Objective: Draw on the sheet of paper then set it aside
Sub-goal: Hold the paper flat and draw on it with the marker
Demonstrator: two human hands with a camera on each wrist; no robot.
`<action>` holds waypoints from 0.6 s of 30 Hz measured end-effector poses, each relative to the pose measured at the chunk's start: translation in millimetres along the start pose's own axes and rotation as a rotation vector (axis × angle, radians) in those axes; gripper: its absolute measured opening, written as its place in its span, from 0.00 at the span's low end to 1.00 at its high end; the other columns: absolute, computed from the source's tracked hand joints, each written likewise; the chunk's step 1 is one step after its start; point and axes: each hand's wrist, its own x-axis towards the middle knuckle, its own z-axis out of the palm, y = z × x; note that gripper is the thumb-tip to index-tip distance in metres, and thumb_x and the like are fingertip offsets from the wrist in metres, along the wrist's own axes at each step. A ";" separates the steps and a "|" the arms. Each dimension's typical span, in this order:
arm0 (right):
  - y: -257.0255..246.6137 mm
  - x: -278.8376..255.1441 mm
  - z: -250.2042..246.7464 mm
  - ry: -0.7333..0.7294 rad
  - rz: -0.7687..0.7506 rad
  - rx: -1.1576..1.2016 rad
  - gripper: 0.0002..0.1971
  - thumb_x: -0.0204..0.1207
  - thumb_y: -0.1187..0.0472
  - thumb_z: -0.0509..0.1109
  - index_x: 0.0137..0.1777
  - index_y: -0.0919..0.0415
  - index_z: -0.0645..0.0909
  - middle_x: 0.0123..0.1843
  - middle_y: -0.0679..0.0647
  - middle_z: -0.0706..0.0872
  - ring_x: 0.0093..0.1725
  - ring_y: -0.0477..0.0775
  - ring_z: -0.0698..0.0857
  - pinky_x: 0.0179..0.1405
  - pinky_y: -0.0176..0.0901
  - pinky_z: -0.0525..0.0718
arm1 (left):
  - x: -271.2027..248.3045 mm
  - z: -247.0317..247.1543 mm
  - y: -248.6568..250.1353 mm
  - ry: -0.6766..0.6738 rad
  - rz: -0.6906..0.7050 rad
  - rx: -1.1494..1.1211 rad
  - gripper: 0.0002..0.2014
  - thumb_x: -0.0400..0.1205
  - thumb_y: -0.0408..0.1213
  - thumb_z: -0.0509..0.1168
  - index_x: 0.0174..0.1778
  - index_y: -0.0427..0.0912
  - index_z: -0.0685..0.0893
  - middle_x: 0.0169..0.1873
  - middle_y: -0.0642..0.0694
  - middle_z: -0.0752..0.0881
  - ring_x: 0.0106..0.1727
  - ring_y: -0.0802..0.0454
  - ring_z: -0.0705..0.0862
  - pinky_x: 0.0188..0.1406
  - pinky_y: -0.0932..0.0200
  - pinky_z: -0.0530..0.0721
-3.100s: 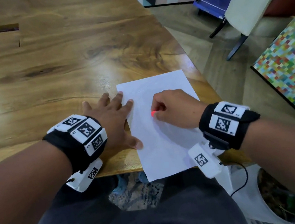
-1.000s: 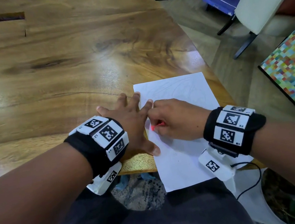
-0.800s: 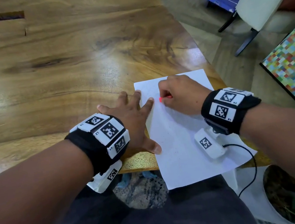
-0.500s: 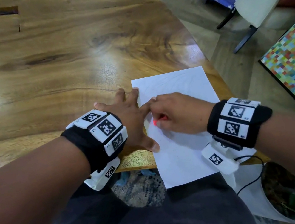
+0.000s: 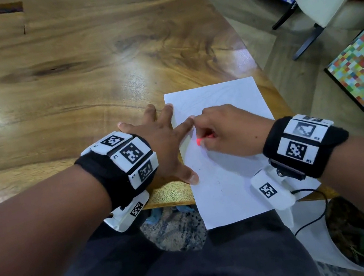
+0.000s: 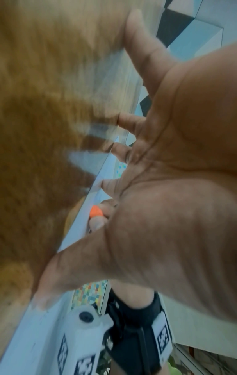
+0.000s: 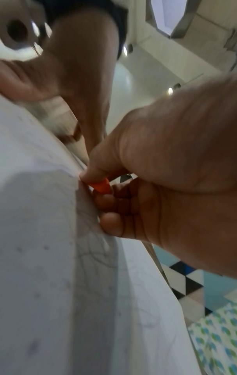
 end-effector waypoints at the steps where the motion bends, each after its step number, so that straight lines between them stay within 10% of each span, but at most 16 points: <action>1: 5.5 3.2 -1.7 0.024 0.052 -0.002 0.02 0.76 0.57 0.68 0.43 0.52 0.80 0.43 0.48 0.79 0.45 0.52 0.80 0.49 0.48 0.80 | 0.0 0.0 0.2 0.002 -0.003 0.005 0.65 0.60 0.83 0.68 0.87 0.67 0.39 0.87 0.44 0.42 0.86 0.32 0.44 0.66 0.11 0.68; 5: 15.4 13.6 -5.6 0.082 0.188 -0.020 0.06 0.78 0.55 0.67 0.40 0.51 0.77 0.43 0.48 0.78 0.46 0.55 0.80 0.48 0.50 0.80 | -0.5 -2.0 0.9 -0.014 -0.006 0.006 0.65 0.61 0.83 0.67 0.87 0.67 0.37 0.87 0.46 0.40 0.86 0.33 0.43 0.66 0.11 0.67; 12: -17.6 -8.1 7.6 -0.037 -0.114 -0.016 0.02 0.74 0.62 0.67 0.43 0.58 0.80 0.48 0.48 0.78 0.45 0.54 0.78 0.44 0.53 0.80 | 3.3 -0.8 -1.0 -0.038 0.013 -0.018 0.64 0.59 0.82 0.69 0.84 0.71 0.38 0.87 0.47 0.38 0.87 0.32 0.40 0.66 0.08 0.64; 18: 27.9 10.4 -12.3 0.072 0.219 -0.068 0.04 0.78 0.56 0.65 0.41 0.51 0.76 0.45 0.49 0.77 0.48 0.56 0.79 0.52 0.54 0.82 | 2.8 -0.3 -0.9 -0.025 0.008 -0.011 0.64 0.60 0.83 0.67 0.85 0.73 0.35 0.86 0.46 0.39 0.86 0.32 0.41 0.66 0.07 0.63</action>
